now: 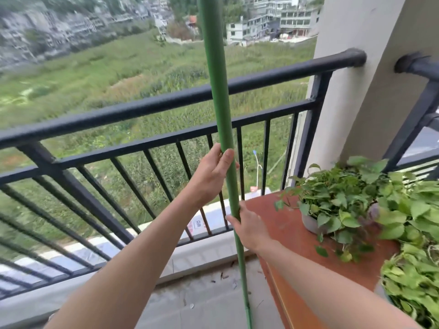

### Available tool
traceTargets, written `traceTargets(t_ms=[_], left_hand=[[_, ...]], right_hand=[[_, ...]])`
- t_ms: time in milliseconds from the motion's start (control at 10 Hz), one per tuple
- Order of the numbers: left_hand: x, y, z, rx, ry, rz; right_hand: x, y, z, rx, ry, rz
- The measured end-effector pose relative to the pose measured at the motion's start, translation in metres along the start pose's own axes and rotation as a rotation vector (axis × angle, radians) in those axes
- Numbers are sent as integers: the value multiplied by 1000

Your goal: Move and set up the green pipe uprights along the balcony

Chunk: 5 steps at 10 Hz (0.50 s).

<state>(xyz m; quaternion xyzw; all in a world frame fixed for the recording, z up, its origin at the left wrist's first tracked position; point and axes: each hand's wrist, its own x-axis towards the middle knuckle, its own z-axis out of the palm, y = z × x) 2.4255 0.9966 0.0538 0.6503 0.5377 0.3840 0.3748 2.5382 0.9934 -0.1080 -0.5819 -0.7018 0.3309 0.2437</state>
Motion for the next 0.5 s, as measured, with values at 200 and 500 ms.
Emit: traceTargets(t_ms=[200,500], left_hand=[[-27,7,14,14,-3,-30],[-194,-89,-52,22,18,-312]], right_hand=[[-26,-5,-7,-172,-17,71],[-112,-90,-92,-45,-21,-125]])
